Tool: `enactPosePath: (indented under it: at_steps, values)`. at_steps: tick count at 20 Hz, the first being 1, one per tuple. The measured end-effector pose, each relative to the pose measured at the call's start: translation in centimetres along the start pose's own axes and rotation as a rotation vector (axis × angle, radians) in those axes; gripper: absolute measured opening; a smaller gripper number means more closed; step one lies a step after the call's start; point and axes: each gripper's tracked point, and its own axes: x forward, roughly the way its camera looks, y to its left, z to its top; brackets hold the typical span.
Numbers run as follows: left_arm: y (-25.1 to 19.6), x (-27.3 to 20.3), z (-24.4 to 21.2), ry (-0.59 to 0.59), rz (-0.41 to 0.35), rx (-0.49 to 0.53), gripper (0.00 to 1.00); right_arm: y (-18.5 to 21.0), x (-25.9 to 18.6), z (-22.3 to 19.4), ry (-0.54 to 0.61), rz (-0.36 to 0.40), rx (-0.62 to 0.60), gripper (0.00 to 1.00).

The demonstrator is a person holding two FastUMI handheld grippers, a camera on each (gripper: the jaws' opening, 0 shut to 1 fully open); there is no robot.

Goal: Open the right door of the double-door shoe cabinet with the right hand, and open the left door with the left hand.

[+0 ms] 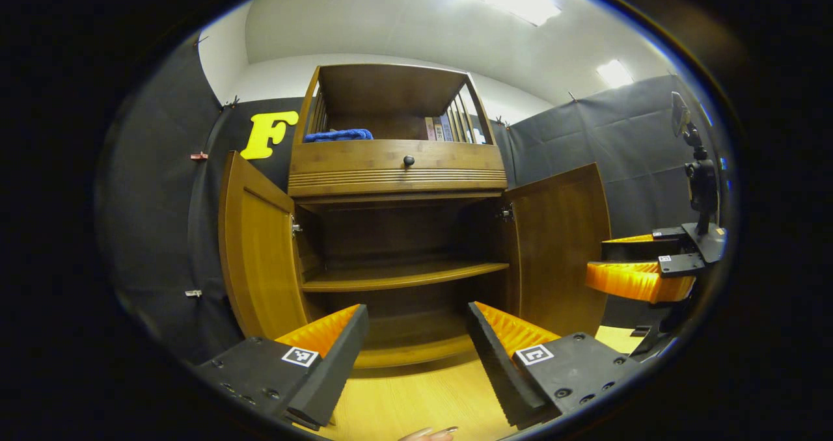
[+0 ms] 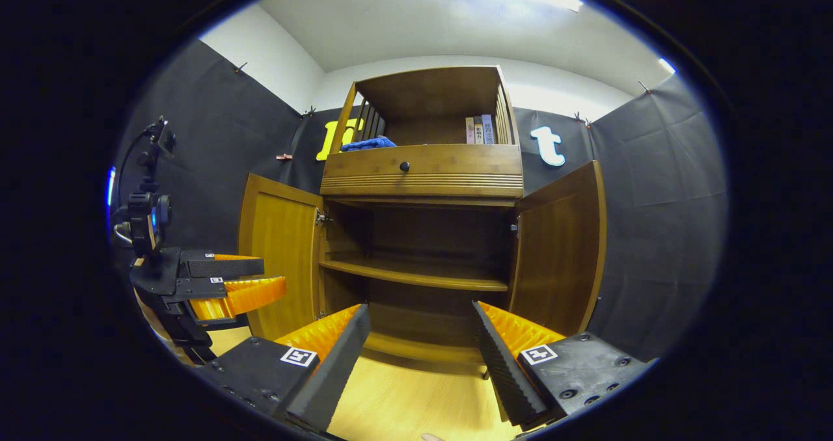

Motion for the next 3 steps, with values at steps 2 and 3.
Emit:
enactPosePath:
  at_steps: [2, 3]
  values:
    - [-0.38, 0.01, -0.02, -0.002, -0.004, 0.004, 0.94, -0.04, -0.16, -0.02, 0.003, 0.001, -0.003, 1.00]
    - [-0.57, 0.03, -0.04, -0.004, -0.007, 0.005, 0.94, -0.14, -0.21, 0.08, 0.003, -0.001, -0.007, 0.99]
